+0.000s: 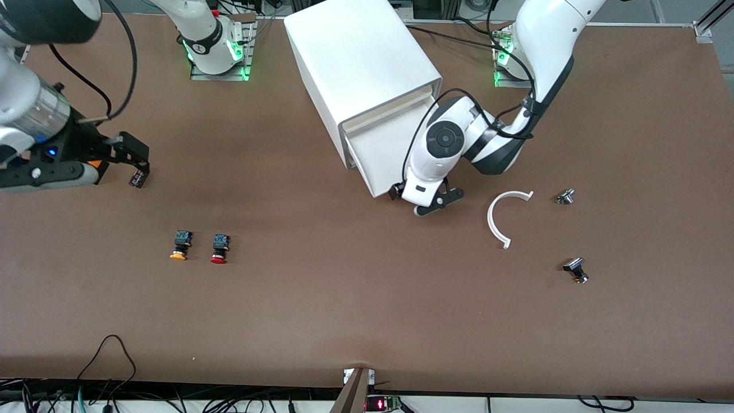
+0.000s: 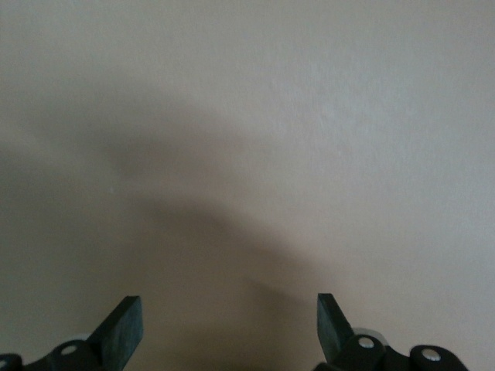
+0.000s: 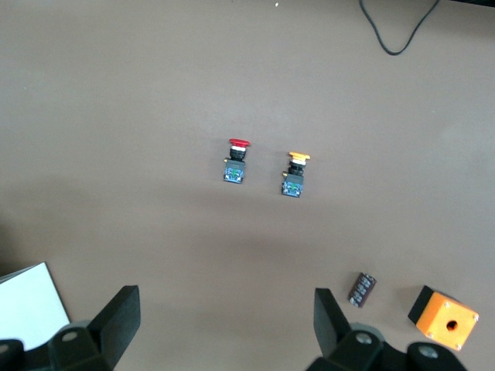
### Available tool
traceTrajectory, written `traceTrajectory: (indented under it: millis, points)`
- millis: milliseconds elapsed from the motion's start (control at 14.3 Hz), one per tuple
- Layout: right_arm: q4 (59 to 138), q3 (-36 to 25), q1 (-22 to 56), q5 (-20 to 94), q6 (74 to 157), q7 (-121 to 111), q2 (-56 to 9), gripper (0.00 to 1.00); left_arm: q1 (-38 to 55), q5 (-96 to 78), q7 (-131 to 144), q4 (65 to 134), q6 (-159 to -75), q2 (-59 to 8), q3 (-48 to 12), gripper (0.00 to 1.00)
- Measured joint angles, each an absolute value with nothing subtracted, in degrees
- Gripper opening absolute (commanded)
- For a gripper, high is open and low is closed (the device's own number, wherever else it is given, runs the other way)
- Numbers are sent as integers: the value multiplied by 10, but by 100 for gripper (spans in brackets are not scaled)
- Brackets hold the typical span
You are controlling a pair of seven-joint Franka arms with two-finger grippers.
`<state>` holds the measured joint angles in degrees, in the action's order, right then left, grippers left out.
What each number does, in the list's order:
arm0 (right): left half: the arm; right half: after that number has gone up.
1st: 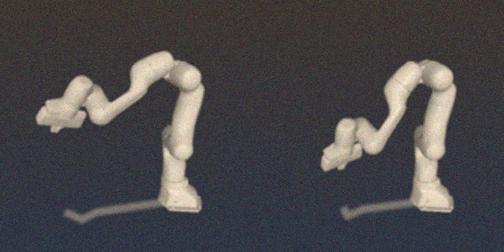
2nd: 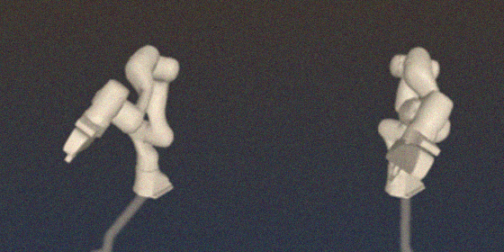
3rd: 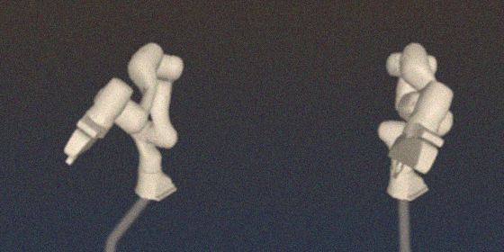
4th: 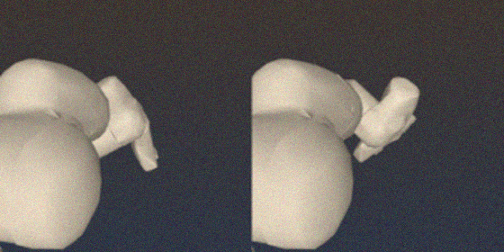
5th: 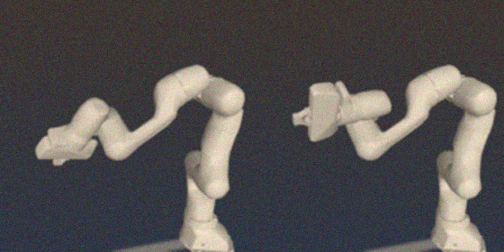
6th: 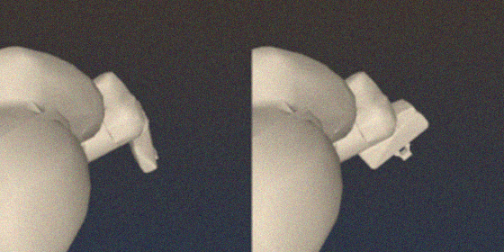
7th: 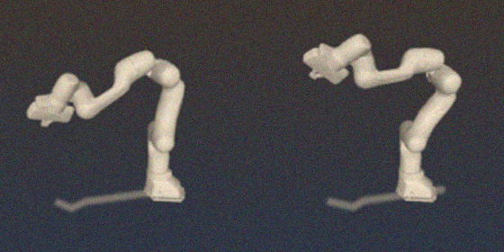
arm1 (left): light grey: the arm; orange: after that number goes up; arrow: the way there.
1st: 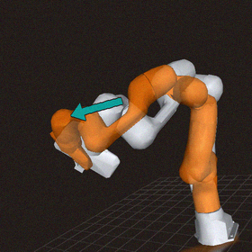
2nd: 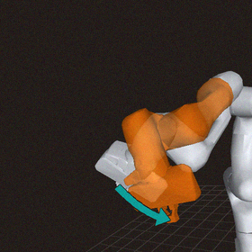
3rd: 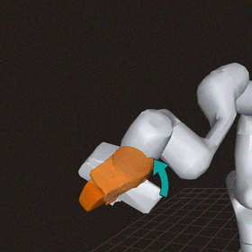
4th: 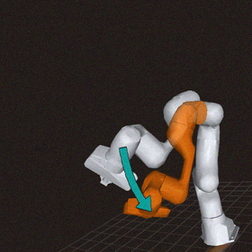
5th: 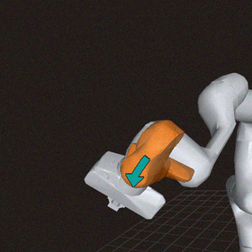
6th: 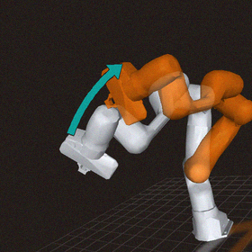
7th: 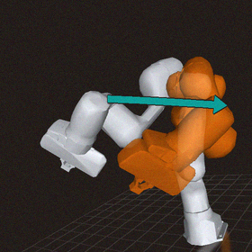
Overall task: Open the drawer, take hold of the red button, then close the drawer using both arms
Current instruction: 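Push the drawer shut with the left gripper while the right gripper withdraws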
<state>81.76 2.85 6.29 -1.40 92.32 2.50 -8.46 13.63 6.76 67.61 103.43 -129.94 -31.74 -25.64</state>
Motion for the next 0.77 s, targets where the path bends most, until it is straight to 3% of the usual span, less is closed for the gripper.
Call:
traceTrajectory:
  millis: [770]
  points:
    - [816,67,1,-15,859,117,-24,99,153,68,730,1087,-1301,-302,-325,99]
